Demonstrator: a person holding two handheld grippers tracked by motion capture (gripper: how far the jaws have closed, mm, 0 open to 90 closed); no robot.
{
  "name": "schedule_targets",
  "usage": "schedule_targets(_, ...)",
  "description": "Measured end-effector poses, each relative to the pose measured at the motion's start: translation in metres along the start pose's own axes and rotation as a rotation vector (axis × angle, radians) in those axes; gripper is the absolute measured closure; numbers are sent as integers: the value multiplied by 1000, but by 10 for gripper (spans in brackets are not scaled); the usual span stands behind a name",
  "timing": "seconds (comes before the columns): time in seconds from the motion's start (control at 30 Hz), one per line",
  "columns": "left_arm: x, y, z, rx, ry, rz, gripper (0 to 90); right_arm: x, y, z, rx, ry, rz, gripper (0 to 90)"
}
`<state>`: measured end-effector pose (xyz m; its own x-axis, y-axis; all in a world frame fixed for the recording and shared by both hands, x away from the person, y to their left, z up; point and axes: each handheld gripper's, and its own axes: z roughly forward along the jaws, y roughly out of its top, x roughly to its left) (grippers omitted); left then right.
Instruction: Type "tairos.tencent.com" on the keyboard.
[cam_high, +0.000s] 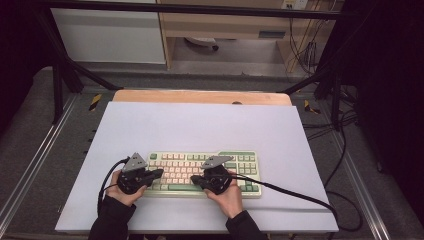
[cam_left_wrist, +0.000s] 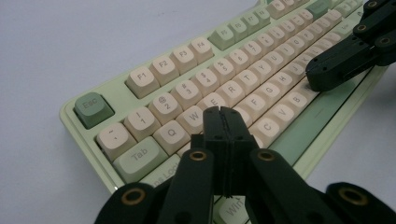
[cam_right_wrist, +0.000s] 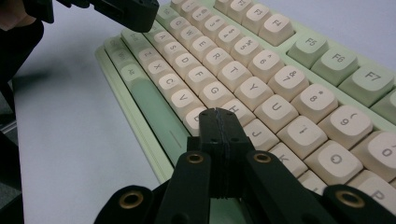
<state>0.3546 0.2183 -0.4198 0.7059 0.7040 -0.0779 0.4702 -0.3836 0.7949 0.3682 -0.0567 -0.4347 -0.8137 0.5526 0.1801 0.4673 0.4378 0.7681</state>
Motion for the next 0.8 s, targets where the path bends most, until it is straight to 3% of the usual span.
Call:
schedule_targets(0.27,0,0,0,-2,1,0,898,0,-1,1,9,2,-10,900)
schedule_targets(0.8,-1,1,-2,-7,1,3,898,-2,8,-18,-12,-29,-32,900)
